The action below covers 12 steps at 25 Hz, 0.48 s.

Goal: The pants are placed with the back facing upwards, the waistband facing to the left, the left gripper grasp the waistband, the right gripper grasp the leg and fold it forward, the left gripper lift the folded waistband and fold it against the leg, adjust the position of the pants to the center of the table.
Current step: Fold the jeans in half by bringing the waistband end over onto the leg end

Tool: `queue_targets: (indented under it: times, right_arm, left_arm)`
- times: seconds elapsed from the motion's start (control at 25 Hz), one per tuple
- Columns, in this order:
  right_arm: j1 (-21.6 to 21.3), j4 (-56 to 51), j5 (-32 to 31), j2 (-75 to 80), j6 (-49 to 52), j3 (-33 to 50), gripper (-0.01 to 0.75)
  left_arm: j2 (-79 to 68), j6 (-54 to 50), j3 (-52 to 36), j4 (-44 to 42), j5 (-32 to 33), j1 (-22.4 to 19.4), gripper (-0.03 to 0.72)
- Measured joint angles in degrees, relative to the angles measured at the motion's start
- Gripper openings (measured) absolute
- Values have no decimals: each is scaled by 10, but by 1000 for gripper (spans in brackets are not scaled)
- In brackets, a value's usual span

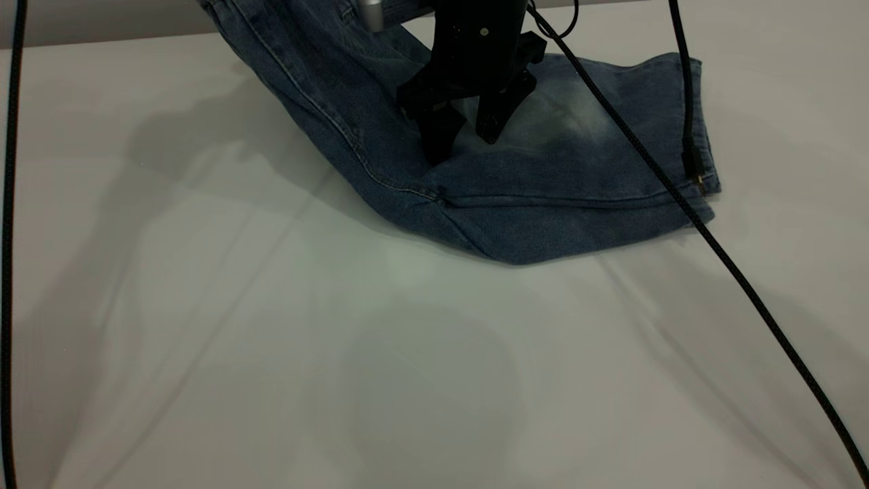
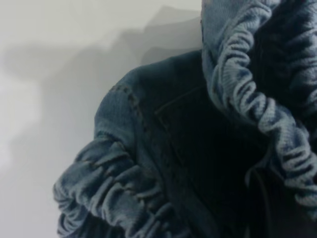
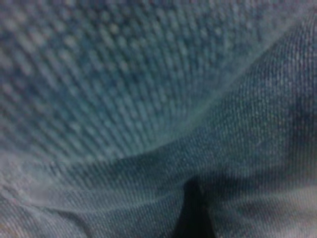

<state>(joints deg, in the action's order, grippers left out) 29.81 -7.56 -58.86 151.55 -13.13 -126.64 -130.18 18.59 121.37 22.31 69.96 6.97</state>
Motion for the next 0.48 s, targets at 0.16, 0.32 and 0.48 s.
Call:
queue_targets:
  times: [0.16, 0.32, 0.48]
  right_arm:
    - [0, 1, 1, -1, 0, 0, 486]
    - [0, 3, -3, -12, 7, 0, 486]
    - [-1, 26, -18, -28, 7, -1, 486]
  left_arm:
    - [0, 0, 0, 3, -1, 15, 46]
    - [0, 1, 0, 3, -2, 38, 46]
    - [0, 4, 0, 3, -1, 57, 46]
